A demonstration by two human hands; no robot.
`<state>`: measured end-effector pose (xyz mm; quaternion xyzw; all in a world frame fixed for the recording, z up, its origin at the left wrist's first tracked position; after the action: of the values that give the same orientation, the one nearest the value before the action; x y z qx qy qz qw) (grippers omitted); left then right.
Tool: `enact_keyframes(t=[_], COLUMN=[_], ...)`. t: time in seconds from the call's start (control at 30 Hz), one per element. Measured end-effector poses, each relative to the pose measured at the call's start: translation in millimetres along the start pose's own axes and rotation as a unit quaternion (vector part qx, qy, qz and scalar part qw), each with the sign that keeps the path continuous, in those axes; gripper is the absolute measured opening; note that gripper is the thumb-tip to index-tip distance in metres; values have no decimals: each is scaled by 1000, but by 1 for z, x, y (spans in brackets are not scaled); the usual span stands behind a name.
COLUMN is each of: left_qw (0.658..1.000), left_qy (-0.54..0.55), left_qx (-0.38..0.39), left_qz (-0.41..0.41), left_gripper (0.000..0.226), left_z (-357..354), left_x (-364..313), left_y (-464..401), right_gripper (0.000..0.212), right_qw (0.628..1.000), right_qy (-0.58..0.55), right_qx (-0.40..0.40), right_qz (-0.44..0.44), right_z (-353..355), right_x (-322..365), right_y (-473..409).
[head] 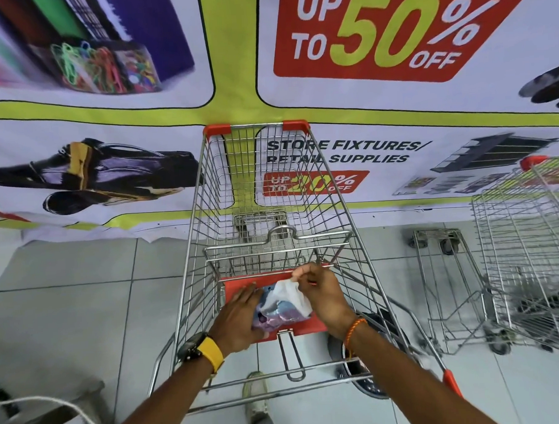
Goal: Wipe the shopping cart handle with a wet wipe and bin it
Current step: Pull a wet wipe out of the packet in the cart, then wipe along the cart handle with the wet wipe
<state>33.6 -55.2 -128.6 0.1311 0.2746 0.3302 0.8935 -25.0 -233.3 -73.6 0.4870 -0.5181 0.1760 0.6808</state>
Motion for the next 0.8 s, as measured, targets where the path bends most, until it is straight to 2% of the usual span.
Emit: enact_keyframes(t=[0.1, 0.23, 0.3, 0.37, 0.43, 0.53, 0.57, 0.63, 0.73, 0.8], left_qw=[994, 969, 954, 937, 919, 896, 892, 891, 895, 895], left_qy=[106, 236, 284, 325, 358, 396, 401, 401, 393, 407], left_qx=[-16, -68, -86, -116, -153, -185, -192, -205, -206, -174], left_qz=[-11, 5, 29, 53, 66, 83, 78, 53, 43, 47], left_gripper=[86, 43, 26, 17, 17, 15, 16, 19, 29, 34], left_z=[15, 52, 62, 74, 86, 95, 95, 96, 94, 85], left_x=[-10, -39, -48, -55, -65, -78, -82, -91, -106, -114], left_y=[7, 31, 39, 52, 71, 103, 113, 131, 166, 187], right_gripper=[46, 54, 51, 40, 24, 47, 47, 36, 14, 11], right_qw=[999, 995, 988, 981, 974, 951, 954, 980, 996, 998], right_qy=[-43, -93, -142, -182, -203, -261, -249, -155, -52, -1], right_qx=[4, 20, 28, 31, 38, 83, 101, 106, 57, 15], right_qz=[-15, -40, -53, -65, -92, -146, -131, -59, 37, 67], right_z=[3, -1, -4, -3, 2, 11, 14, 22, 39, 53], right_x=[-7, -2, 11, 21, 29, 38, 44, 54, 62, 59], right_y=[5, 24, 41, 58, 80, 119, 135, 160, 202, 222])
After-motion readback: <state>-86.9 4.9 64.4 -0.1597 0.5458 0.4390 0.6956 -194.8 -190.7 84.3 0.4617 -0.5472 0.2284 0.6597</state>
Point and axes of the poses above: each hand's wrist, its own y-axis away from the middle knuckle, its own z-axis out of the back of the hand, x = y × z, the point moved 6 cm from there along -y, towards the middle knuckle, and after that the axes turned 14 degrees about -y, right-handed, at the moved point
